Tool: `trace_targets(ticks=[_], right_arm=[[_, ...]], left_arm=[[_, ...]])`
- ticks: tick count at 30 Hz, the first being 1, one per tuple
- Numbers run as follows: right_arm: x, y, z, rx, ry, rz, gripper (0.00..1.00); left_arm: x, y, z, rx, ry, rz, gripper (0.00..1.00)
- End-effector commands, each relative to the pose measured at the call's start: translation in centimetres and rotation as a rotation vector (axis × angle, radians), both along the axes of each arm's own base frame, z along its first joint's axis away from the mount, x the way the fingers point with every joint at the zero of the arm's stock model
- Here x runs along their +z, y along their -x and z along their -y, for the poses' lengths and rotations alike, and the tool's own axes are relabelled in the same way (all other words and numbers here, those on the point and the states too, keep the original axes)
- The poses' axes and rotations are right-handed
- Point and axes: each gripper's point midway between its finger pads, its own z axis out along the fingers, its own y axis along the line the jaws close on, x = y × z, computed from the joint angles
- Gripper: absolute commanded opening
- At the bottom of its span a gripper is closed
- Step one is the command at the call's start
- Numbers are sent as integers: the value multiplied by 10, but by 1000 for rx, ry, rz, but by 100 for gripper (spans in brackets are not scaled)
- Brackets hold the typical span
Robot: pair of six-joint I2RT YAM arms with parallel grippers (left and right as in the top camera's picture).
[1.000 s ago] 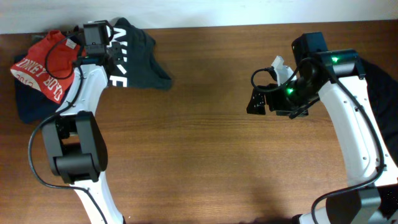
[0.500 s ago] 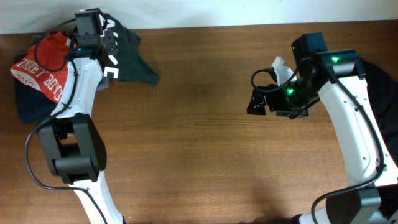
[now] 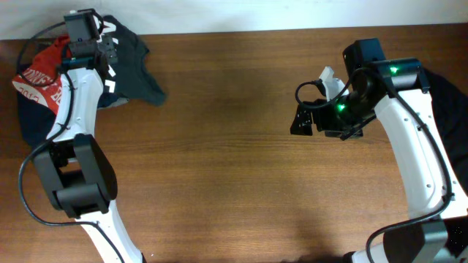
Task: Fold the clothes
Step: 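Push the black shirt further onto the stack with the left gripper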
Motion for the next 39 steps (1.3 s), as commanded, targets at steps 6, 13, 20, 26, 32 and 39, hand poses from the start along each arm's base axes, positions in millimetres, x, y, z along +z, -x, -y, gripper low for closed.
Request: trace_targets(ticks=[6,13,20,26,32,39], right_arm=[[-1,3,9,-19,39,-3,99],[-3,4,12,-21,57,-7,99],[-3,5,13,-21,63,-11,99],[-3,5,13,-21,62,-12,99],[-3,5,13,-21,65,-12,99],[-3,6,13,-20,66,-17,99]], left_arm=[[40,-7,-11,22,-43,58,3],[45,-1,-31,93,-84,56,3],[46,9,-62,146,-85,53,4],[53,11,-64,151,-87,62,3],[72,18,-79,215,-131,86,3],[72,25,-96,247,-133,80,1]])
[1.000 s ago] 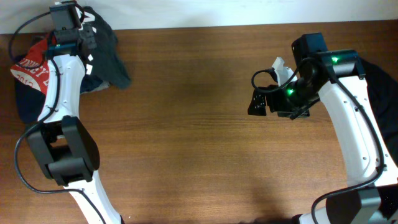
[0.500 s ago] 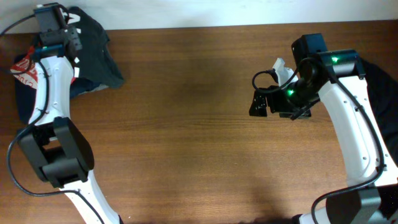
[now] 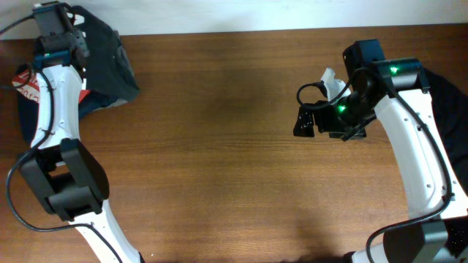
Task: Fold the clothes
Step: 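Push the black shirt further onto the stack with the left gripper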
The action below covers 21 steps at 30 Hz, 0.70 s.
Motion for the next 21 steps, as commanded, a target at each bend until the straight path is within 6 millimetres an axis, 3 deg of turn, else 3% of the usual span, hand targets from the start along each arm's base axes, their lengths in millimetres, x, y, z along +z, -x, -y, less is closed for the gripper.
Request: trace_targets(ticks=[1,12,13,15,21], right_arm=[[0,3,5,-15,17,-5,99],[0,4,5,-16,16,-7,99],[0,4,5,-16,16,-7,99],[0,4,5,-16,16,-7,99],[0,5,5,-16,16,-11,99]], left_arm=[[33,8,-25,59,-47,56,1],[33,30,-77,144,-43,59,1],[32,32,-79,142,-35,57,1],[28,33,-81,122,-10,53,13],[18,36,-84,96,31,39,15]])
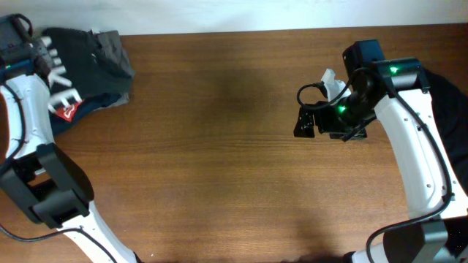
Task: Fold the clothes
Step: 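Push the black shirt further onto the stack with the left gripper, then release and adjust the shirt on top of the stack with the left gripper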
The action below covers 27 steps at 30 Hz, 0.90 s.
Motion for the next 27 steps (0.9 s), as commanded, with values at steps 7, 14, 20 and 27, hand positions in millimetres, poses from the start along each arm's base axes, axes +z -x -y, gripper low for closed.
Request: trace_targets(ticks=[7,14,20,27], right_arm=[[0,7,4,-16,10,-21,99],[0,9,5,-16,11,-28,99],[0,6,4,-16,10,-15,99],[0,6,4,-16,10,-15,99]], left_arm=[[15,0,-6,-13,1,32,22],[31,-19,15,-140,51,126,92],[49,-32,15,-157,43,223,99],[24,-77,26,-227,14,320,99]])
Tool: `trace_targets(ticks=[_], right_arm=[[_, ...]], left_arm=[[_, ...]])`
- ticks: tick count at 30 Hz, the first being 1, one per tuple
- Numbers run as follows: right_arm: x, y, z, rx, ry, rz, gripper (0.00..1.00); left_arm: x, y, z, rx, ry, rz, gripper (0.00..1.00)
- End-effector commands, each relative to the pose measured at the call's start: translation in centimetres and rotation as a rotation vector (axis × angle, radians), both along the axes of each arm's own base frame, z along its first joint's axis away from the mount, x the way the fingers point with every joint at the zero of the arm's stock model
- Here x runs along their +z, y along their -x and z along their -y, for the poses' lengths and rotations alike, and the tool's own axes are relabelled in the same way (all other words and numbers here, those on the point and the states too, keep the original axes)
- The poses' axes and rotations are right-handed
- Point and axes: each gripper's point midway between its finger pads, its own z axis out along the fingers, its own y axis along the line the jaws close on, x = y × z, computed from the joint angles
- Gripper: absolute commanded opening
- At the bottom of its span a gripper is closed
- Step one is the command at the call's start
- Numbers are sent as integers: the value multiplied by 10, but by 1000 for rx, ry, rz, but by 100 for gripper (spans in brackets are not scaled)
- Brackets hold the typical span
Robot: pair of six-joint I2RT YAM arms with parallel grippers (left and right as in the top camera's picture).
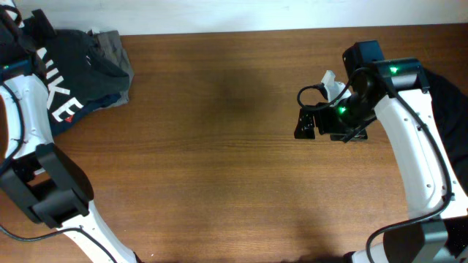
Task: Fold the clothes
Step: 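Release and adjust the shirt on top of the stack with the left gripper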
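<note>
A heap of clothes (pixel 84 62) lies at the table's far left corner. A dark navy shirt with white letters is on top, and a grey garment (pixel 110 40) shows at its right edge. My left gripper (pixel 29 20) is at the frame's top left corner, against the heap's left end. Its fingers are dark against the dark cloth, so their state does not show. My right gripper (pixel 307 123) hangs over bare wood at the right, far from the heap. Nothing is visible in it, and its jaws are too dark to read.
A dark cloth (pixel 447 91) lies at the table's right edge behind the right arm. A small white piece (pixel 329 77) shows by the right wrist. The wooden table (pixel 219 161) runs between the two arms, with its far edge (pixel 219 32) along the top.
My left gripper has moved a little farther up and left into the corner. The navy shirt's letters show more fully. The right arm has barely moved.
First my left gripper sat on the heap, with a red shirt showing at the left. Then it stood farther left and the dark cloth had shifted with it. The red shirt is now nearly gone from view and the lettered navy shirt lies on top.
</note>
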Motion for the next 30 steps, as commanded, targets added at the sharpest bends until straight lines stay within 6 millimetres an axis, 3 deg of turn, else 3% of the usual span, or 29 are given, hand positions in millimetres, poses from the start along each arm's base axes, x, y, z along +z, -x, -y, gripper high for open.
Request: trace_targets(ticks=[1,5,9,11,14,18,19,21,24,26,30], right_arm=[[1,2,4,-15,8,3,99],[1,2,4,-16,8,2,99],[1,2,4,-23,7,0,99],[1,2,4,-23,7,0,99],[1,2,4,-23,7,0,99],[1,2,3,-23,4,-2,99],[1,2,3,-22,4,-2,99],[1,2,3,-22,4,-1,99],[1,2,3,-22,4,-1,99],[1,2,3,-22,4,0,99],[1,2,3,-22,4,-1,99]], left_arm=[[-54,-27,6,-36,28,-29,99],[-134,-45,-3,-21,42,-79,99],[-215,-42,-7,2,72,-185,99],[-223,-41,-7,2,77,-199,99],[-206,-45,-8,2,62,-161,99],[-136,-48,-9,2,24,-63,99],[-107,-46,-9,2,9,-26,99],[-72,-41,-7,2,-5,11,99],[-30,-29,-2,2,-13,31,99],[-13,-15,6,-8,1,2,99],[-23,4,37,-118,103,-130,99]])
